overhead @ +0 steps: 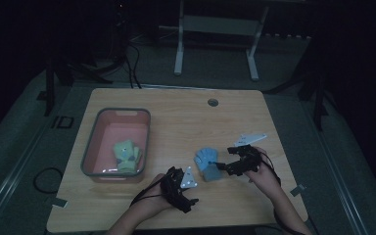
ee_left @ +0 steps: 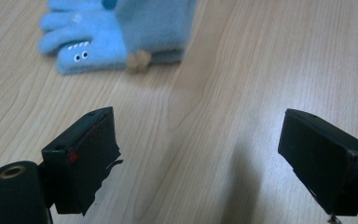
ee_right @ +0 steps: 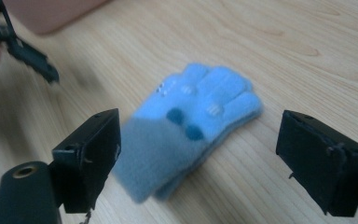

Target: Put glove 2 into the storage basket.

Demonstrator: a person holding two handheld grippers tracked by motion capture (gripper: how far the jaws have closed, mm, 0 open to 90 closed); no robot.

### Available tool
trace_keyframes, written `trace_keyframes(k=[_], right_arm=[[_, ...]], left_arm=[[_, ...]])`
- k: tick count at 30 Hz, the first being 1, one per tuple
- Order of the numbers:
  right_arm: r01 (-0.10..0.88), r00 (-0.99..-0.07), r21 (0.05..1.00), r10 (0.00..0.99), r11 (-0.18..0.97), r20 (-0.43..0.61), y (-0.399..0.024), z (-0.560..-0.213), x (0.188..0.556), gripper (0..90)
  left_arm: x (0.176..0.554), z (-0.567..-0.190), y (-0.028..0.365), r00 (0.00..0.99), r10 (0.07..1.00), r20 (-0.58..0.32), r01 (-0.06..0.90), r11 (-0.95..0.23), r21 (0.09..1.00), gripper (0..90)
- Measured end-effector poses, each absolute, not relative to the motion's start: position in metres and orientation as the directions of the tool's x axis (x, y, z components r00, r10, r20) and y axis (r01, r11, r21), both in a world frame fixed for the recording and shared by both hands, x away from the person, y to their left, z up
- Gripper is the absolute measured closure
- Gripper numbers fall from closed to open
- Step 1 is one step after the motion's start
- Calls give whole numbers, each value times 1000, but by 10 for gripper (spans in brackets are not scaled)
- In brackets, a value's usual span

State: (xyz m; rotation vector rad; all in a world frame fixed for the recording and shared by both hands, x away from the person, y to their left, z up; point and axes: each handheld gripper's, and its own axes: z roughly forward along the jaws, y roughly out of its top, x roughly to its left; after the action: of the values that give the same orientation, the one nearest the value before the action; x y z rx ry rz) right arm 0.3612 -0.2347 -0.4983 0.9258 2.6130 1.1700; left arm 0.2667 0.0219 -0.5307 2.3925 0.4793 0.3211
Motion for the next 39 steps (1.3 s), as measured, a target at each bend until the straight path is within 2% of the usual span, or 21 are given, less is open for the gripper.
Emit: trace_keyframes(k=[6, 14, 23, 27, 28, 37, 39], right_arm=[[491, -795, 722, 590, 487, 143, -238, -494, 364, 123], [491, -778, 726, 617, 482, 117, -236, -492, 378, 314], [493, -786, 712, 606, 501, 118, -222, -497, 398, 376], [507, -783, 699, 608, 504, 130, -217, -504, 403, 383], [507, -783, 699, 608, 504, 130, -217, -504, 403, 383], [551, -767, 653, 624, 520, 150, -206, -527, 414, 367], [549, -769, 647, 623, 529, 144, -205, -532, 415, 352]], left_arm=[[274, -530, 16, 893, 433, 118, 254, -704, 663, 118], [280, -524, 0, 903, 399, 159, 188, -699, 690, 120], [292, -522, -20, 925, 324, 200, 101, -715, 691, 146], [298, -525, -29, 927, 295, 233, 68, -740, 669, 159], [298, -525, -29, 927, 295, 233, 68, -740, 669, 188], [309, -535, -46, 926, 239, 293, -9, -761, 648, 256], [311, -539, -48, 930, 232, 285, -8, -764, 646, 307]])
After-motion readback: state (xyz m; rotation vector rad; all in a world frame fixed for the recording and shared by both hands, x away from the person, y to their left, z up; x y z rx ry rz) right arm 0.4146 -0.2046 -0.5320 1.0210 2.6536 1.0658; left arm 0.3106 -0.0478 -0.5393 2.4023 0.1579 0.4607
